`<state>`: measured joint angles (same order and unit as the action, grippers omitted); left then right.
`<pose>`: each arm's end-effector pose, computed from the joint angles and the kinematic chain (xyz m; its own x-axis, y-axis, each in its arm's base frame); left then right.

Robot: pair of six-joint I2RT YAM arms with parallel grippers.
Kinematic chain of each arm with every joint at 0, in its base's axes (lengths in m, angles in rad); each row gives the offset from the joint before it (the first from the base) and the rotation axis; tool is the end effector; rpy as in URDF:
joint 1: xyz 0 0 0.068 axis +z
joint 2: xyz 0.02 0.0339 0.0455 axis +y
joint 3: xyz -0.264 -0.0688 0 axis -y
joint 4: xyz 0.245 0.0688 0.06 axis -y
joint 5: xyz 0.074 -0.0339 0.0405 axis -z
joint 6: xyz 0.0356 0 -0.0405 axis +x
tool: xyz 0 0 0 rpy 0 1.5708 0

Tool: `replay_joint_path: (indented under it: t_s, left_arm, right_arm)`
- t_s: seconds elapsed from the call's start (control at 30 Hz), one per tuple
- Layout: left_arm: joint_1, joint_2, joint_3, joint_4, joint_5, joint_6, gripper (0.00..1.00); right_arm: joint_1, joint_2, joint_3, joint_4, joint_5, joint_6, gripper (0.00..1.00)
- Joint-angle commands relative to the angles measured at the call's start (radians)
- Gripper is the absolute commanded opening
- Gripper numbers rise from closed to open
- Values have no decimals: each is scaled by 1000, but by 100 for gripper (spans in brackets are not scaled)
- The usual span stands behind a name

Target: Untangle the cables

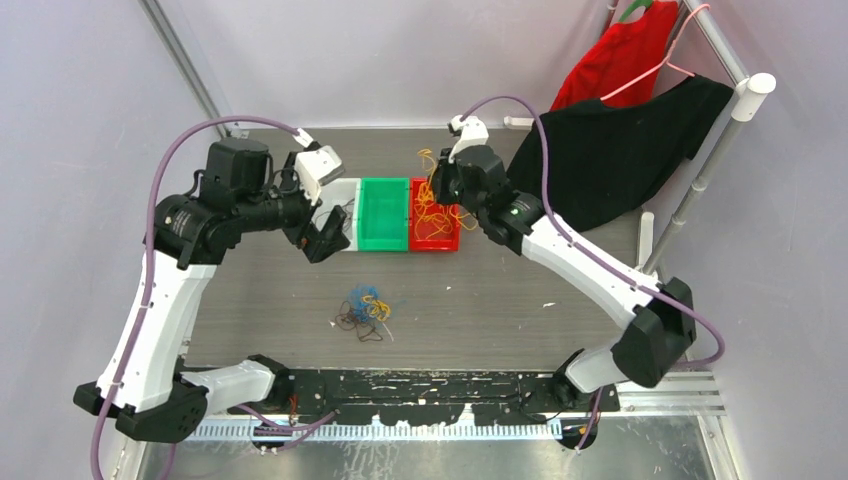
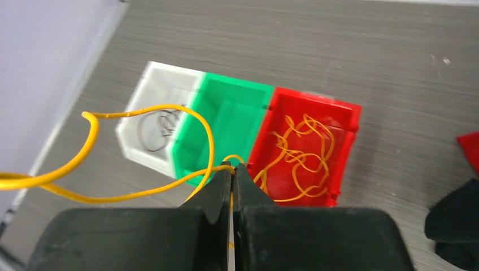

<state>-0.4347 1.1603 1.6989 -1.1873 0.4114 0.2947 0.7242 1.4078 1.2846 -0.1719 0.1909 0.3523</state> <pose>0.1565 -0.0884 0.4683 -0.3283 0.4459 -0.8327 0.8051 0.5932 0.0003 0.2531 0.2148 0.3718 -0.3820 0.1144 -0.9171 -0.4078 0.8696 0.2783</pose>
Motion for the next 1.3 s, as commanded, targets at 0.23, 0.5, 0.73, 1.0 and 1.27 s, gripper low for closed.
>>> replay_joint_path:
  t_s: [0.23,0.5,0.73,1.0,1.27]
  left_arm:
    - [-3,-37,-48,0,-48,38,99]
    - [-3,-47,-55,-5,-41,47,99]
    - [-3,-62,-76,3,-40,60,99]
    - [-2,-59,-78,9,-31,60,99]
    - [-3,-57,-76,18,-29,55,99]
  right_arm:
    - [-51,240,123,0,182,39,1]
    - [-51,459,316,-71,311,123,1]
    - [-54,532,337,-63,396,190,1]
    - [-53,554,300,-102,417,233,1]
    - [-54,545,255,-194,387,269,7]
